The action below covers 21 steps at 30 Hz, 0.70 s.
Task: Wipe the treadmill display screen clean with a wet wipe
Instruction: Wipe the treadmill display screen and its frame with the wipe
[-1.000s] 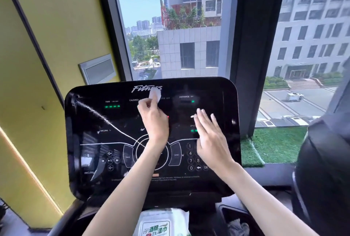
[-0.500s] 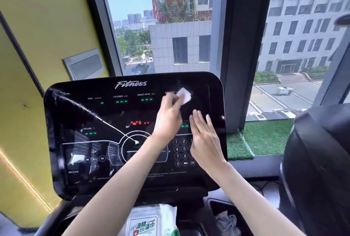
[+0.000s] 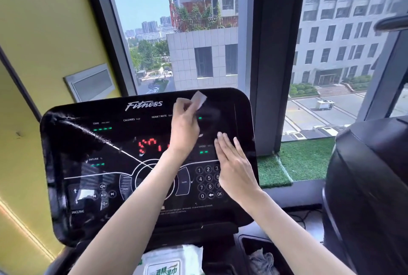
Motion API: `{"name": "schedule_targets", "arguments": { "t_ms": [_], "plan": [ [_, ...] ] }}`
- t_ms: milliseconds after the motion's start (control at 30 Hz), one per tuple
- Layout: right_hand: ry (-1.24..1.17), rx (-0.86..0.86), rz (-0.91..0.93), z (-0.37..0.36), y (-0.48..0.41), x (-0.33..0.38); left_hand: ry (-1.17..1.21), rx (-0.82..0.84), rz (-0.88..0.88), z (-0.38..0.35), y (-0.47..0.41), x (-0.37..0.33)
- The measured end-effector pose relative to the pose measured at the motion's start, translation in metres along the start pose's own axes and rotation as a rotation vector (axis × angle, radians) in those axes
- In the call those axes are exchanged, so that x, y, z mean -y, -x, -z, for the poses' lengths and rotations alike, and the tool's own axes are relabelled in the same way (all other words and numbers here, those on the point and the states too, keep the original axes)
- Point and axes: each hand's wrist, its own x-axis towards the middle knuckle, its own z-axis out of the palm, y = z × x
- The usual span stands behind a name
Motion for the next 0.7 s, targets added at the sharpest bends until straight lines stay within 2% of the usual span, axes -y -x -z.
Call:
{"name": "schedule_targets", "arguments": {
  "t_ms": [33, 100, 167, 300, 367, 467, 533, 633, 700],
  "plan": [
    [0.007, 0.004, -0.002, 0.000, 0.000, 0.000, -0.017, 0.056, -0.080, -0.002, 0.001, -0.005],
    [0.017, 0.011, -0.010, 0.000, -0.001, 0.000, -0.022, 0.289, -0.350, -0.005, 0.006, -0.012],
    [0.024, 0.017, -0.011, 0.001, -0.001, 0.001, -0.002, 0.421, -0.453, -0.001, -0.003, -0.011],
    [0.030, 0.018, 0.003, 0.004, -0.002, 0.000, 0.022, 0.241, -0.251, -0.002, -0.023, -0.006],
    [0.013, 0.012, 0.003, 0.006, -0.004, -0.001, 0.009, 0.302, -0.346, -0.006, -0.016, -0.013],
    [-0.038, -0.019, -0.035, 0.006, 0.006, -0.003, -0.024, 0.546, -0.539, -0.003, -0.008, -0.019],
    [-0.062, -0.056, -0.067, 0.003, 0.022, -0.005, -0.031, 0.511, -0.505, 0.001, -0.020, -0.012],
    [-0.081, -0.073, -0.127, -0.004, 0.045, -0.006, -0.011, 0.326, -0.300, 0.003, -0.020, -0.006],
    [-0.079, -0.068, -0.164, -0.008, 0.052, -0.007, -0.039, 0.418, -0.419, -0.004, 0.000, -0.010]
  ]
}}
